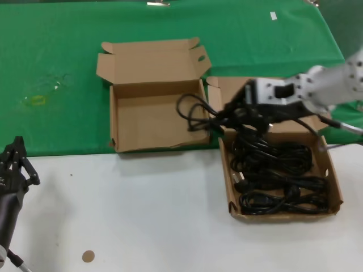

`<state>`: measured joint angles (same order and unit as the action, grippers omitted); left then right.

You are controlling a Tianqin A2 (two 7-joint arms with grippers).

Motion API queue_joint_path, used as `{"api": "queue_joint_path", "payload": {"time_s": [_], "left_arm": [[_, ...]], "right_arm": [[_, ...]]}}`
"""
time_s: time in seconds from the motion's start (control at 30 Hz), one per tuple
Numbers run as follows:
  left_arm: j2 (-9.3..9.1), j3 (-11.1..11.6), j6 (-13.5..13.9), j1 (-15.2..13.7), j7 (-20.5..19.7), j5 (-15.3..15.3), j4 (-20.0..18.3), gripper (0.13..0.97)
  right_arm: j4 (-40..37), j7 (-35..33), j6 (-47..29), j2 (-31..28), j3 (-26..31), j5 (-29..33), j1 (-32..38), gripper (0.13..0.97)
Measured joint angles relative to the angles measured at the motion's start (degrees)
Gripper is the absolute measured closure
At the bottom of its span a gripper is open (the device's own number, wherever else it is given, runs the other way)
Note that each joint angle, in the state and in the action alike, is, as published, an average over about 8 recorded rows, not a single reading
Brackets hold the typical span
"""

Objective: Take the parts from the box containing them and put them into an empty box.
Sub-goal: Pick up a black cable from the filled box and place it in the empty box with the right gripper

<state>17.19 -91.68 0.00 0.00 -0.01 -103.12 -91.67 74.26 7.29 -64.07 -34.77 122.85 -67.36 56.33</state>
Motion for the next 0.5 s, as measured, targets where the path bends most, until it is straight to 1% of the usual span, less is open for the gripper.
{"api": "queue_joint_path", "payload": {"time_s": [0.5], "left_arm": [[0.0,0.0,0.0,0.0,0.0,0.0,0.0,0.953]], "right_arm": [[-10.1,1.9,4.7,13.7,3.9,6.7,6.6,0.878]]}}
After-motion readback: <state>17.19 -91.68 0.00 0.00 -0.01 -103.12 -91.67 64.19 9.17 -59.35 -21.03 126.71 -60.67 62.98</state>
